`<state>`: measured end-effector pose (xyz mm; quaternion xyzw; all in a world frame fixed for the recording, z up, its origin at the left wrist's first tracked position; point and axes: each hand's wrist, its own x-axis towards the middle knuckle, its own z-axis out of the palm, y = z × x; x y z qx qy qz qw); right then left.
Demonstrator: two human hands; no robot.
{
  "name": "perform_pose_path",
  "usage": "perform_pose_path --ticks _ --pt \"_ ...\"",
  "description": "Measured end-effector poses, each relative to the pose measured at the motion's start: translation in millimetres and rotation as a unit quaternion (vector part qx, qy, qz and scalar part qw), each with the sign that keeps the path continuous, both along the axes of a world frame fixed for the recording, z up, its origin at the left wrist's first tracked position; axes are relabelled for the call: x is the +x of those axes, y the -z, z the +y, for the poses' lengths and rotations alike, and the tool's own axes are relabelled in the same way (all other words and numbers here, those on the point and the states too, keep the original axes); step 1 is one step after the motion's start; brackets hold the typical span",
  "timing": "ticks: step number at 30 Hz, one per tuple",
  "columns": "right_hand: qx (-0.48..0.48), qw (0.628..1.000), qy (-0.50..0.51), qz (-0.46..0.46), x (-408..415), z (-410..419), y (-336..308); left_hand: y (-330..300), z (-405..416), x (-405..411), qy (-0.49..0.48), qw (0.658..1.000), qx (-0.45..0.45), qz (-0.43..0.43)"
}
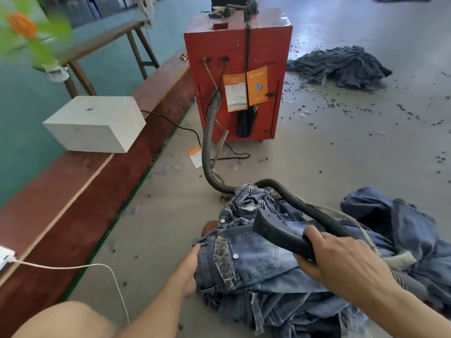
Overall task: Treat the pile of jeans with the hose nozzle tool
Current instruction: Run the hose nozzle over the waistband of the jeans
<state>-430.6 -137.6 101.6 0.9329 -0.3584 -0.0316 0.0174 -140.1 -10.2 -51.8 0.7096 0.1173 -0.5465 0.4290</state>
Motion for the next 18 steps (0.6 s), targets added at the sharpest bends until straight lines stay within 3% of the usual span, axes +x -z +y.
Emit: perform_pose_path --ticks 8,13,16,18 --pt "-0.005 0.993 0.106 -0.052 1 -19 -1 -58 -21 12 -0.033 0.983 -0.167 0.065" --pt "0.072 0.98 0.139 -0.124 -4 -30 -26 -136 -20 0 0.058 0.943 -0.317 0.079" --pt "0.113 0.974 0.131 -0.149 -16 -29 -42 -160 -14 -4 0.137 0.937 -0.314 0.071" --pt "0.111 0.976 0.122 -0.143 -24 -23 -48 -159 -11 -8 0.126 0.948 -0.282 0.071"
